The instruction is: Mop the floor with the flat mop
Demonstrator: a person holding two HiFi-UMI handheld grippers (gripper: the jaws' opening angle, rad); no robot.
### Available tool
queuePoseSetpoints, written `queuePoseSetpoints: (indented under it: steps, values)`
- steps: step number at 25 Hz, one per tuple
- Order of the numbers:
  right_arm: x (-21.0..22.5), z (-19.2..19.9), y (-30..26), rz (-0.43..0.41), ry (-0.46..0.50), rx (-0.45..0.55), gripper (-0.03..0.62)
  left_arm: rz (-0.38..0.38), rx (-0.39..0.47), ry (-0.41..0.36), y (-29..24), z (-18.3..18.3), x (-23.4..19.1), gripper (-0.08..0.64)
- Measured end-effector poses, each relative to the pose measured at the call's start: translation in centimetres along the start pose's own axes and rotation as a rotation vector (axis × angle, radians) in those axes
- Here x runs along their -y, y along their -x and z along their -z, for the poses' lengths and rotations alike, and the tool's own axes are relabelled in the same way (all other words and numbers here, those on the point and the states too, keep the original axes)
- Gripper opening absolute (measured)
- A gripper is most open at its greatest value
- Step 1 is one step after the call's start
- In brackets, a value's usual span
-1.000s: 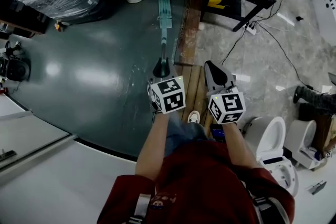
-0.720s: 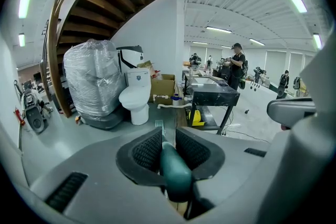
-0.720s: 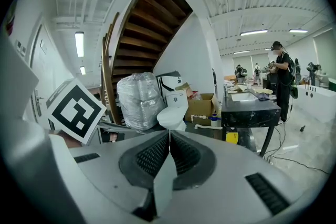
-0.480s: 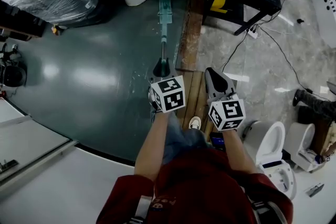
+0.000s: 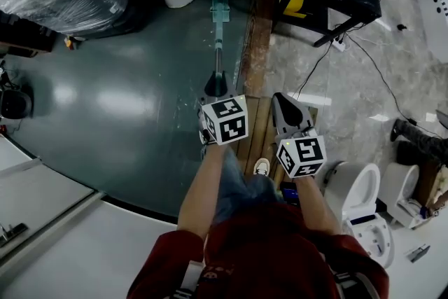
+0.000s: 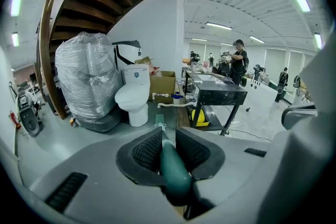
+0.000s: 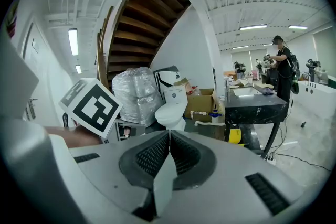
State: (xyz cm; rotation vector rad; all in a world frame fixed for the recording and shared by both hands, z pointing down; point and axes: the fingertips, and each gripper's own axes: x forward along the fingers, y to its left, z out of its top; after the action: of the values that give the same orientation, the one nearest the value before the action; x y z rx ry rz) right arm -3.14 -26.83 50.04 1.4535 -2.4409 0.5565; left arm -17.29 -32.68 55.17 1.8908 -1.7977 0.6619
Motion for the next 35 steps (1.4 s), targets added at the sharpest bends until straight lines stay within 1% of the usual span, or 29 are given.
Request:
queuePoseSetpoints:
  steps: [7, 16, 27, 35]
  values:
    - [0.6, -0.1, -1.2, 0.014, -0.01, 0.001, 0.02, 0.003, 0.005, -0.014, -2.0, -1.0, -0.1, 0.094]
    - [0.5, 0.1, -0.5, 0.009, -0.008, 0.0, 0.02, 0.006, -0.023, -0.011, -1.6, -0.1, 0.0, 0.094]
    - [-0.5, -0.4, 0.8, -0.006, -0.003, 0.017, 0.02, -0.013, -0.011, -0.015, 0.7, -0.1, -0.1, 0.092]
    - [-1.4, -0.7, 3.7, -0.021, 0.007, 0.039, 0.02, -0.026, -0.008, -0.013, 4.1, 0.9, 0.5, 0.092]
